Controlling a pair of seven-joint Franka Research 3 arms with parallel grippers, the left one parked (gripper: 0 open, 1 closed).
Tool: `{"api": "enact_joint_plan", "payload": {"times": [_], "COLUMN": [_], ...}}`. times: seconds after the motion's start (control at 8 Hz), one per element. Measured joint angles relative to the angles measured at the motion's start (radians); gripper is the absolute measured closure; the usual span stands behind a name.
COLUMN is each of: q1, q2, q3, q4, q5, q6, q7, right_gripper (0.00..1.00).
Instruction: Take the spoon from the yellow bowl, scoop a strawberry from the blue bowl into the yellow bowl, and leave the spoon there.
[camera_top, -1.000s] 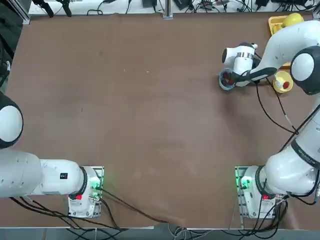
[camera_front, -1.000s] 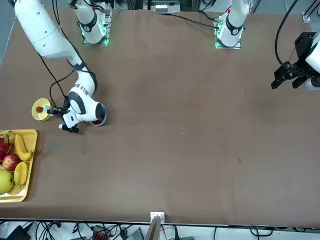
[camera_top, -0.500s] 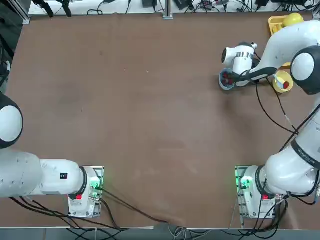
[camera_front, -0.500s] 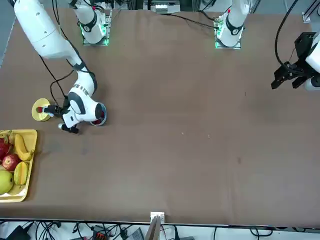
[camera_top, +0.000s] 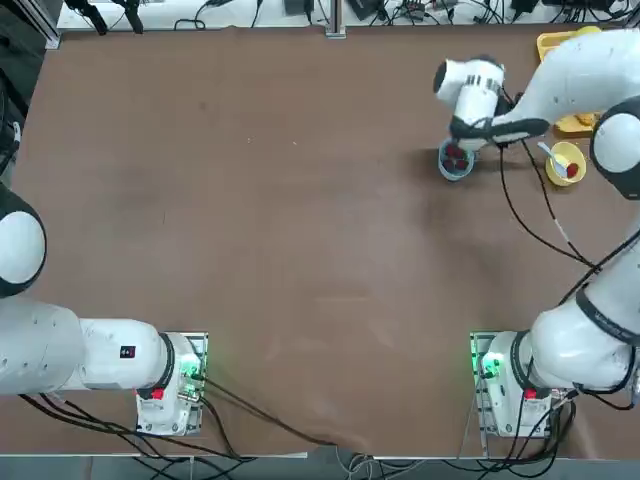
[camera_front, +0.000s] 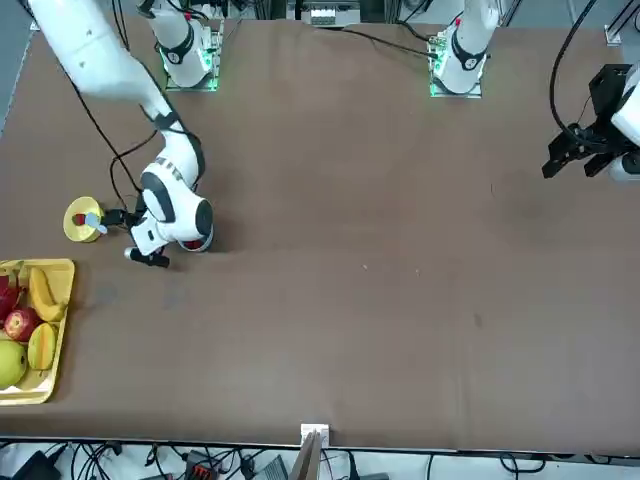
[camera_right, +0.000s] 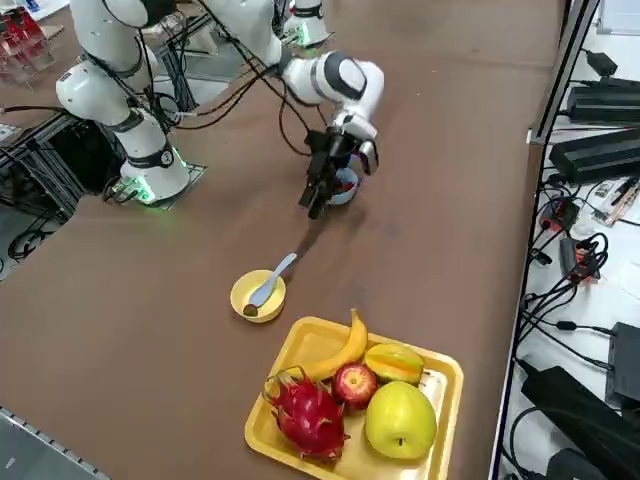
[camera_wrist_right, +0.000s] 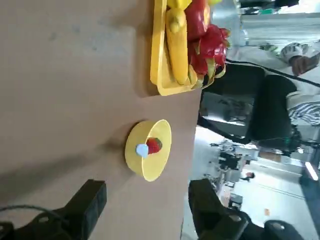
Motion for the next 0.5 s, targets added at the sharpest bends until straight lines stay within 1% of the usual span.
{"api": "enact_joint_plan", "payload": {"times": [0.12, 0.38, 0.5], "q1": [0.0, -0.002, -0.007], "q2": [-0.042, -0.109, -0.139], "q3": [0.01, 0.013, 0.012], "q4": [0.038, 0.133, 0.178], "q5": [0.066, 0.199, 0.245], "q6": [0.0, -0.001, -0.004], "q7": [-0.078, -0.243, -0.322], "right_gripper": [0.0, 0.0, 0.0]}}
